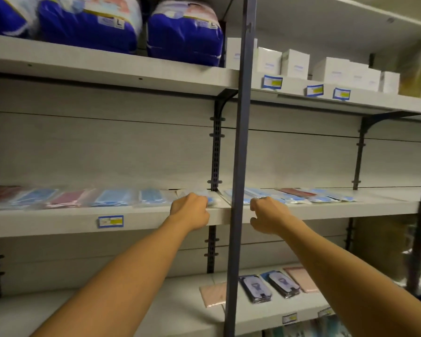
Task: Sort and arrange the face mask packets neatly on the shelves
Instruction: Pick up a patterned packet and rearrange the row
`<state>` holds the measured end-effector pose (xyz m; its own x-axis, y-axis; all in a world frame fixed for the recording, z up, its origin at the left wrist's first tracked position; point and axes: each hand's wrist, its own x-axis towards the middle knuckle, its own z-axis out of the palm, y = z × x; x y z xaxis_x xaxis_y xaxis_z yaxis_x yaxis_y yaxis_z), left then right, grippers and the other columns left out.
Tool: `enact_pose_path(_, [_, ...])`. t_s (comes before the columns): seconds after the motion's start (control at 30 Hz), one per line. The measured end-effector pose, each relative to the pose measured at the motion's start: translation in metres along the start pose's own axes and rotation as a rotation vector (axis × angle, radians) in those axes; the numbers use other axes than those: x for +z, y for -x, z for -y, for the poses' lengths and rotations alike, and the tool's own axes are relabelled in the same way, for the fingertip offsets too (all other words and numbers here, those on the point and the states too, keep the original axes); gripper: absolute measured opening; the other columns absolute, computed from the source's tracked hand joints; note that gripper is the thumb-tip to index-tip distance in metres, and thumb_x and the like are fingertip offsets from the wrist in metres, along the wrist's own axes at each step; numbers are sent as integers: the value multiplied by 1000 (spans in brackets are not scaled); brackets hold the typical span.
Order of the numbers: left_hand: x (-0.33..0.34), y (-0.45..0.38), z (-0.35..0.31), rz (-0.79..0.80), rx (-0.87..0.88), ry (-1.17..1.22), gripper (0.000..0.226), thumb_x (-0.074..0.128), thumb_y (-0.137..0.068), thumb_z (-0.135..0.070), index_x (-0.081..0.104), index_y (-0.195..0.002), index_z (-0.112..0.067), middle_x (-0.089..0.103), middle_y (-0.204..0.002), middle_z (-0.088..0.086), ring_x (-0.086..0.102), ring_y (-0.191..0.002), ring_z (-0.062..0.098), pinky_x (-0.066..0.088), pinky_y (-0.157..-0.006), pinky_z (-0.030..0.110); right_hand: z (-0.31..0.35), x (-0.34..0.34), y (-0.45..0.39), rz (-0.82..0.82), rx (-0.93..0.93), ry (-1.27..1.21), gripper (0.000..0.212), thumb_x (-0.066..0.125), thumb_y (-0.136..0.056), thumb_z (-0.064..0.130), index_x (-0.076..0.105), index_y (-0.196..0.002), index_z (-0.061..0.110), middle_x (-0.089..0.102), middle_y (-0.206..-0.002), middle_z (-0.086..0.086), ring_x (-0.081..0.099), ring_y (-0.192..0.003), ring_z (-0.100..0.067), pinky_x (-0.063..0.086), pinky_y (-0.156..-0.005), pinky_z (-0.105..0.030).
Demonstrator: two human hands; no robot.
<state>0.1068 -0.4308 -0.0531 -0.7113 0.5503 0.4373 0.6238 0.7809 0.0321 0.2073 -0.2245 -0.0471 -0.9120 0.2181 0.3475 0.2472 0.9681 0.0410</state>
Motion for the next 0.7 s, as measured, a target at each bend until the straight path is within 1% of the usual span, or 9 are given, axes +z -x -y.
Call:
enact_pose_path(0.13, [10,-13,-35,27,13,29,29,50,-92,-16,67,-116,-18,67,-111,6,64,-92,26,58,-78,38,-40,7,1,7,21,12,32,61,-94,22,56,-125,15,63,-120,-7,61,-97,-23,57,-86,-34])
enact_pose_path(0.27, [20,-36,-72,72,71,109,30,53,-92,-18,64,-121,-20,64,-114,6,63,-93,25,59,-79,41,-79,14,1,36,64,41,34,58,-93,23,55,-126,15,62,-120,-7,62,-98,-24,57,-86,-38])
enact_pose_path(0.4, [33,-65,-109,105,134,175,32,50,-93,-16,61,-123,-21,58,-115,6,61,-92,25,56,-78,39,-114,23,-7,25,114,58,28,56,-96,25,55,-123,15,62,-114,-5,62,-96,-22,57,-86,-37])
enact_pose_path(0.47, [41,-79,-126,125,160,192,30,49,-92,-13,62,-119,-18,58,-118,8,60,-96,28,55,-79,40,-130,27,-14,18,140,56,22,52,-97,23,56,-118,15,59,-102,-2,61,-90,-19,57,-84,-36])
enact_pose_path(0.53, [49,-94,-141,134,172,190,26,49,-92,-12,62,-114,-12,58,-119,10,61,-96,29,55,-81,43,-144,29,-23,4,163,61,17,50,-97,21,56,-113,15,56,-97,-1,60,-86,-18,57,-81,-35])
enact_pose_path(0.63, [59,-120,-157,122,174,196,28,49,-93,-12,61,-119,-12,56,-119,11,61,-95,31,56,-82,46,-163,29,-39,-15,179,75,12,49,-95,15,56,-105,16,60,-98,-3,61,-85,-20,57,-78,-34])
enact_pose_path(0.7, [63,-140,-165,87,159,202,29,49,-94,-12,60,-121,-13,57,-120,11,61,-95,32,56,-81,42,-176,27,-51,-15,180,96,10,50,-92,10,53,-99,17,57,-92,-1,59,-80,-18,54,-71,-30])
